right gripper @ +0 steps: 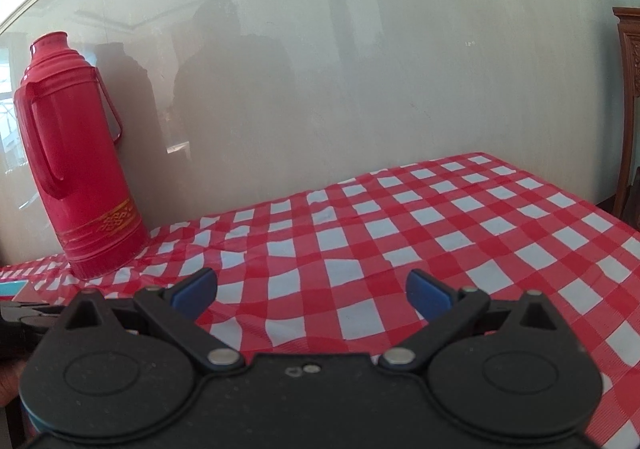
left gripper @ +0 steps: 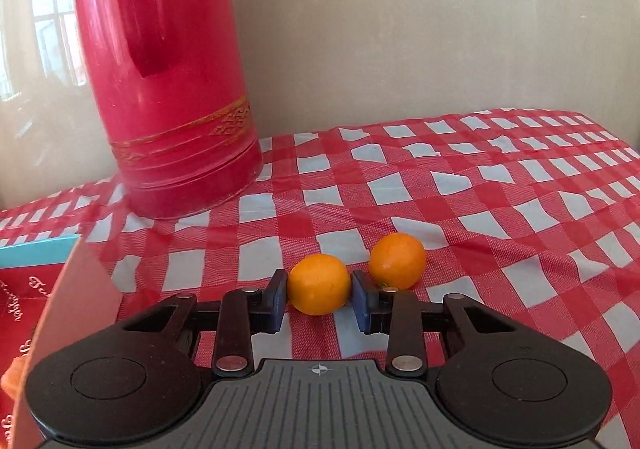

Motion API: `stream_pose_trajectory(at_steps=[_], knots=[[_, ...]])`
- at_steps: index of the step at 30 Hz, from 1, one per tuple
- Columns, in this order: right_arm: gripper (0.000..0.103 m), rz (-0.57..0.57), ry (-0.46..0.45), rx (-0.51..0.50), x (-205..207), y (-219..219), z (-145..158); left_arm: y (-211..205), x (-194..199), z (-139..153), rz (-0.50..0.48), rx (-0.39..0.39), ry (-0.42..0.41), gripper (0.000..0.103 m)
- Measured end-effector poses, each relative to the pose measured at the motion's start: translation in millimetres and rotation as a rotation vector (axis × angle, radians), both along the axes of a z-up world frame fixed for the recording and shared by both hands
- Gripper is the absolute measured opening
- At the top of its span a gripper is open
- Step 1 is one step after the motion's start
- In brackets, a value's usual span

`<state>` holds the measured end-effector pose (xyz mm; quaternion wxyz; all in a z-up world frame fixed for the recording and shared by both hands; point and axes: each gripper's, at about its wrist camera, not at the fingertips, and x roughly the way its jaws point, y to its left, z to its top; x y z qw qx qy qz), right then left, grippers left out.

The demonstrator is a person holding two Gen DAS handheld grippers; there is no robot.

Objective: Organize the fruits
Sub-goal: 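Reach the left gripper to a mandarin and close on it, then carry the mandarin with the left gripper into the box and release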

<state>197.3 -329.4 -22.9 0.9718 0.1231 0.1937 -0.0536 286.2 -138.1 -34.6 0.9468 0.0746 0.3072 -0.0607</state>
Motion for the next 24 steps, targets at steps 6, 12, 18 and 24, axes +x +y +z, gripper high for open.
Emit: stream_pose_trajectory(at_steps=[6, 12, 18, 24], knots=[[0.096, 0.033, 0.0, 0.01, 2, 12, 0, 24, -38, 31, 0.002, 0.008, -0.084, 0.034], [0.096, 0.059, 0.0, 0.024, -2, 31, 0, 75, -79, 58, 0.078, 0.012, -0.15, 0.034], [0.096, 0.115, -0.009, 0.024, -6, 60, 2, 141, -117, 60, 0.224, -0.022, -0.171, 0.034], [0.096, 0.169, -0.015, -0.002, -11, 89, 4, 189, -130, 48, 0.324, -0.041, -0.141, 0.065]])
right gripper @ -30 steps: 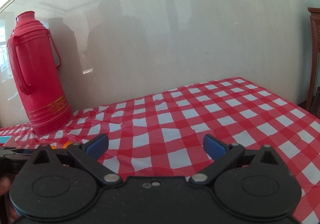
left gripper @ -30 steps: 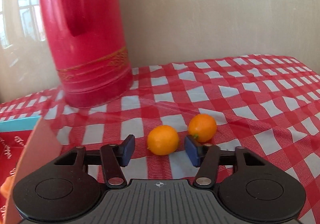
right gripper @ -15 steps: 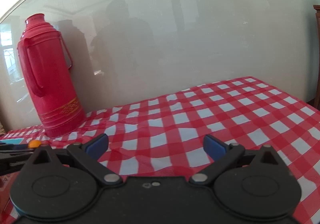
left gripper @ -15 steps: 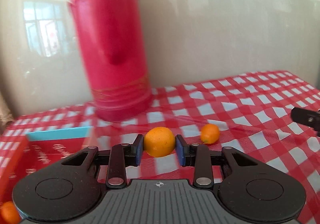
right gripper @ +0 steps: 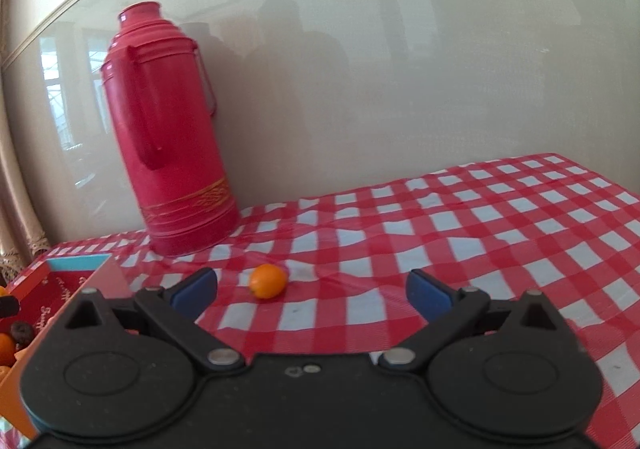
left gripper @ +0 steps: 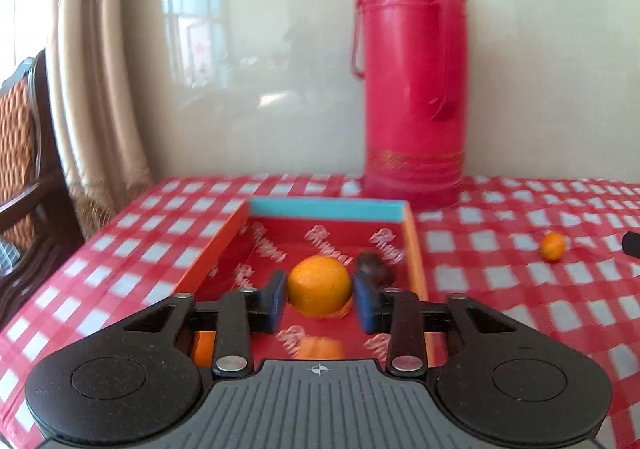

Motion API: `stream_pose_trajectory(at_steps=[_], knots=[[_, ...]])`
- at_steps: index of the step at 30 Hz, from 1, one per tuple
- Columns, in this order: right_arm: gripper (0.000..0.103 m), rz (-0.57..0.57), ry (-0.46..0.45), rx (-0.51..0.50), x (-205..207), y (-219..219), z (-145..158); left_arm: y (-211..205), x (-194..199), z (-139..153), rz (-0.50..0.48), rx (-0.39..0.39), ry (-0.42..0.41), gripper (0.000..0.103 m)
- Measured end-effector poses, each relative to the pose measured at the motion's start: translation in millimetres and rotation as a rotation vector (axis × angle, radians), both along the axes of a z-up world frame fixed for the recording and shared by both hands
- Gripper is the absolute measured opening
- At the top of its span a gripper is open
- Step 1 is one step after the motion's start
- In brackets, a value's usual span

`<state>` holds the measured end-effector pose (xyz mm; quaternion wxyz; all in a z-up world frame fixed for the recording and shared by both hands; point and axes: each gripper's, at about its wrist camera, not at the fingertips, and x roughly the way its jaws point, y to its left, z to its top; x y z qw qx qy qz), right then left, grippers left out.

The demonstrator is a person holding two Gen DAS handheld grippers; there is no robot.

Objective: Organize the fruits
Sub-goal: 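Carry the mandarin with the left gripper into the box and release, then reach the right gripper to the last mandarin and close on it, then carry the mandarin with the right gripper into the box and release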

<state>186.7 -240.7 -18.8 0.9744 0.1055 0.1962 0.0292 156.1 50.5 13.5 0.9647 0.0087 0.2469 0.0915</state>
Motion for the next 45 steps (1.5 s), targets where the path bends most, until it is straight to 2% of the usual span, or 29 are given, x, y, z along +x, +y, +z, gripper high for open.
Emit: stream_pose_trajectory(at_steps=[1, 2, 3, 10, 15, 23, 25, 27, 33, 34, 35, 36, 38, 45], knots=[[0.096, 0.009, 0.001, -0.009, 0, 5, 0, 5, -3, -1, 0.022, -0.003, -0.016, 0.093], [0.096, 0.017, 0.002, -0.018, 0, 9, -1, 8, -5, -1, 0.044, 0.01, -0.038, 0.099], [0.096, 0.024, 0.003, -0.028, 1, 13, -1, 9, -7, 0, 0.053, 0.027, -0.053, 0.1], [0.096, 0.049, 0.007, -0.088, 9, 32, -2, 17, -3, -8, 0.046, 0.023, -0.04, 0.101], [0.094, 0.09, 0.015, -0.187, 28, 53, -3, 27, -6, -7, 0.061, 0.02, -0.049, 0.103], [0.089, 0.09, 0.049, -0.24, 55, 69, -7, 81, -13, -5, 0.174, -0.08, -0.067, 0.103], [0.085, 0.09, 0.066, -0.256, 66, 72, -8, 96, -15, -8, 0.203, -0.111, -0.066, 0.103], [0.076, 0.086, 0.095, -0.275, 81, 74, -11, 108, -17, -10, 0.224, -0.136, -0.066, 0.103], [0.067, 0.08, 0.181, -0.276, 108, 75, -25, 128, -16, -17, 0.256, -0.147, -0.054, 0.103], [0.058, 0.076, 0.199, -0.276, 110, 75, -27, 130, -16, -18, 0.258, -0.146, -0.054, 0.103], [0.029, 0.074, 0.217, -0.276, 112, 75, -29, 130, -16, -18, 0.258, -0.146, -0.053, 0.103], [0.025, 0.062, 0.216, -0.281, 111, 74, -30, 131, -16, -18, 0.259, -0.147, -0.054, 0.103], [0.025, 0.064, 0.202, -0.248, 107, 72, -27, 132, -17, -18, 0.259, -0.15, -0.059, 0.103], [0.025, 0.097, 0.125, -0.241, 81, 87, -2, 130, -27, -16, 0.249, -0.134, -0.061, 0.103]])
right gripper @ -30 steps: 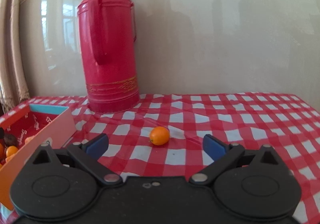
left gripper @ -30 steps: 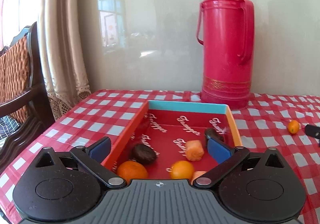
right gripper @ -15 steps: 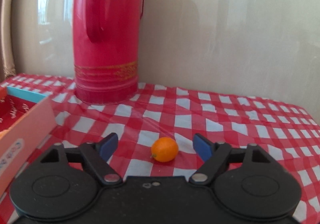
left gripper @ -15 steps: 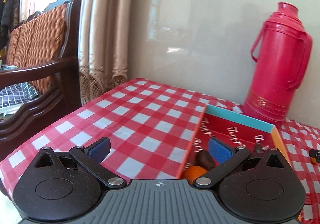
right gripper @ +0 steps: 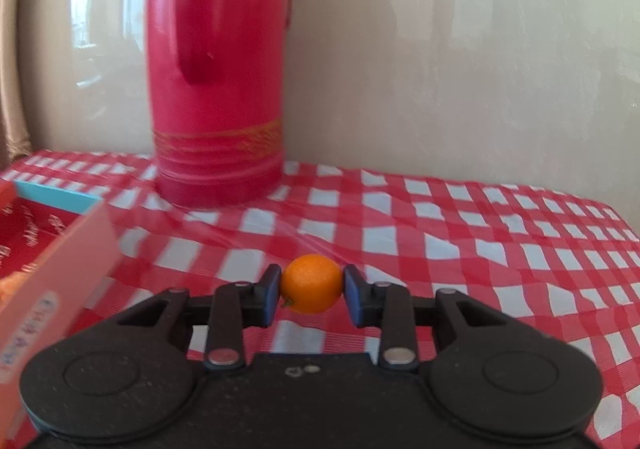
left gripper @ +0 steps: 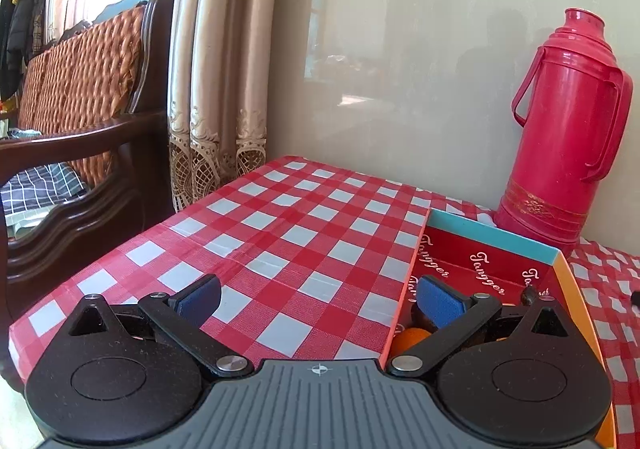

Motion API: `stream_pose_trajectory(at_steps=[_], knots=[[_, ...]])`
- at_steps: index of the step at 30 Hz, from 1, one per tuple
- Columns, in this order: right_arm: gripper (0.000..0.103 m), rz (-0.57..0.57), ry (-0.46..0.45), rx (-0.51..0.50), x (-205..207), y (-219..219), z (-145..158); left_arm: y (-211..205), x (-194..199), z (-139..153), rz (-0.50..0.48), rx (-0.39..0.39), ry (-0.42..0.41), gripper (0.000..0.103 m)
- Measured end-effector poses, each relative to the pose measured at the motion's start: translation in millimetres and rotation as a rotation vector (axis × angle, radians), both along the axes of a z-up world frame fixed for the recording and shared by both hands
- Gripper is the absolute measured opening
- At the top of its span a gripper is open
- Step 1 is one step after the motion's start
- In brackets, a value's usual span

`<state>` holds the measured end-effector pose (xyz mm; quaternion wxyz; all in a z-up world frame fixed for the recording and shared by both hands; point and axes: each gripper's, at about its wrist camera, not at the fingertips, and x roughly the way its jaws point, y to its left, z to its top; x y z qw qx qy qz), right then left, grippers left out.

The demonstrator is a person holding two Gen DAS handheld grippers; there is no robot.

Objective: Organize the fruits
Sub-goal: 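Carry the mandarin with the right gripper into the box and release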

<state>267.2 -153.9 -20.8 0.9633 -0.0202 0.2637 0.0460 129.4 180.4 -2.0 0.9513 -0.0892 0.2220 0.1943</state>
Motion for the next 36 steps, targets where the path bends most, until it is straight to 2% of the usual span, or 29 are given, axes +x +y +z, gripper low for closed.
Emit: stream_pose_trajectory(at_steps=[6, 12, 17, 19, 21, 23, 26, 31, 36], knots=[[0.025, 0.093, -0.057, 0.045, -26, 35, 22, 4, -15, -1, 0.008, 0.043, 0.018, 0.103], [0.025, 0.237, -0.136, 0.069, -61, 86, 33, 13, -31, -7, 0.019, 0.043, 0.032, 0.103], [0.026, 0.293, -0.137, 0.065, -74, 114, 34, 10, -42, -8, 0.008, 0.046, 0.025, 0.103], [0.036, 0.29, -0.129, 0.069, -76, 118, 33, 6, -44, -8, -0.004, 0.058, 0.025, 0.103], [0.099, 0.269, -0.179, 0.088, -85, 118, 34, 1, -46, -8, -0.012, 0.07, 0.023, 0.103], [0.097, 0.256, -0.273, 0.12, -101, 109, 42, -4, -47, -8, -0.023, 0.063, 0.025, 0.103], [0.097, 0.223, -0.361, 0.112, -120, 91, 56, -16, -49, -3, -0.027, 0.05, 0.007, 0.103], [0.097, 0.157, -0.411, 0.095, -161, 39, 68, -57, -73, 9, -0.088, 0.067, -0.049, 0.103], [0.097, 0.1, -0.343, 0.138, -215, -12, 60, -98, -130, 25, -0.137, 0.063, -0.127, 0.103]])
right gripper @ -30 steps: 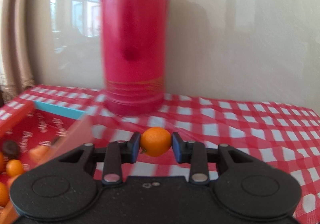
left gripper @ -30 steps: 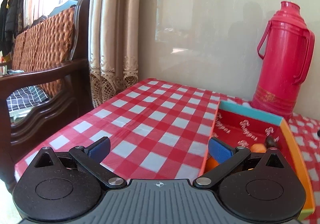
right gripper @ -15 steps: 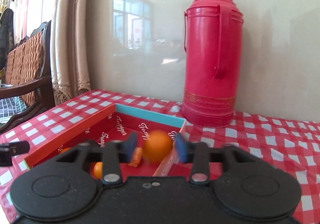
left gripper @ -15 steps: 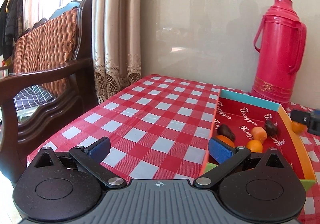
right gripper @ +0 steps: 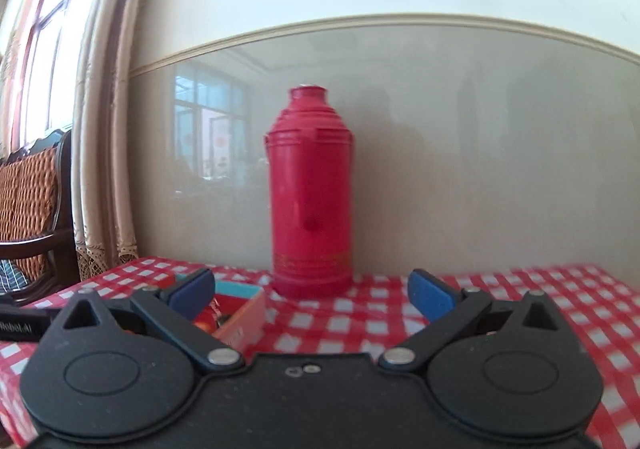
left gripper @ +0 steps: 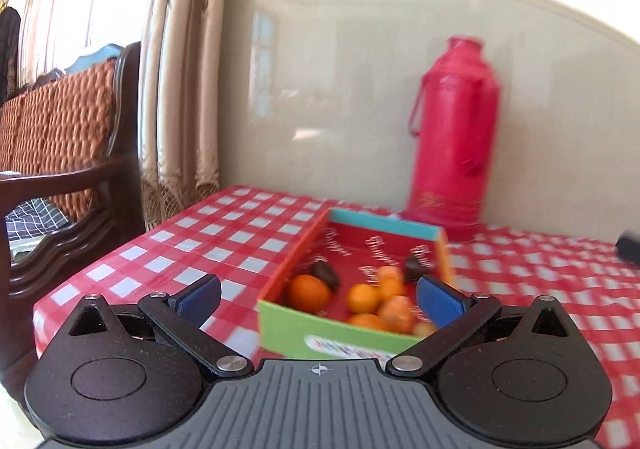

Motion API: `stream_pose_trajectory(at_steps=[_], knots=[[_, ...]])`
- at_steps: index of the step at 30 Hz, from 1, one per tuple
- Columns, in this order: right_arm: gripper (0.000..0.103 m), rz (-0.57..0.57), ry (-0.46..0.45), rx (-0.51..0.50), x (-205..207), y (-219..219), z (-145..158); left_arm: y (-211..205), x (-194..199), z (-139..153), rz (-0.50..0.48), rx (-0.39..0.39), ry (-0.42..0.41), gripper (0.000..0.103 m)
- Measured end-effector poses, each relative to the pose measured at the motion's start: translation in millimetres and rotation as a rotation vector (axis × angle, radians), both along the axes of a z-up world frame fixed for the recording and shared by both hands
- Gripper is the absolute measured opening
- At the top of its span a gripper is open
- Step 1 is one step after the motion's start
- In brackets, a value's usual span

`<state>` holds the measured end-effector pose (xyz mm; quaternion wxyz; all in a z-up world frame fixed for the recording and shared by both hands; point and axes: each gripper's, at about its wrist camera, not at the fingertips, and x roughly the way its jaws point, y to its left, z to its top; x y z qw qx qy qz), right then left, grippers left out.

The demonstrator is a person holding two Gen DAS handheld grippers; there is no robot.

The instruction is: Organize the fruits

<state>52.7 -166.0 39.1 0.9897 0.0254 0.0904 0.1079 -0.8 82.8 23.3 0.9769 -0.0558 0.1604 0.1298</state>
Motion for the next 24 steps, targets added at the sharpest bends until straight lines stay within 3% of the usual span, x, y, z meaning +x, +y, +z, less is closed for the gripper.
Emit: stream_pose_trajectory(at_steps=[6, 10, 13, 19, 24], knots=[[0.097, -0.023, 0.05, -0.078, -64, -25, -9, -25, -69, -6, -0.032, 0.004, 0.003, 0.103], [0.097, -0.038, 0.028, -0.102, -93, -33, -8, -33, -93, -3, -0.051, 0.042, -0.012, 0.103], [0.097, -0.045, 0.002, -0.139, -99, -29, -14, -40, -94, -7, -0.061, 0.098, -0.024, 0.103], [0.097, 0.021, -0.026, -0.119, -102, -18, -16, -39, -88, -10, -0.067, 0.042, -0.031, 0.103], [0.097, 0.07, -0.01, -0.127, -100, -6, -17, -44, -94, -10, -0.078, 0.076, -0.047, 0.103]])
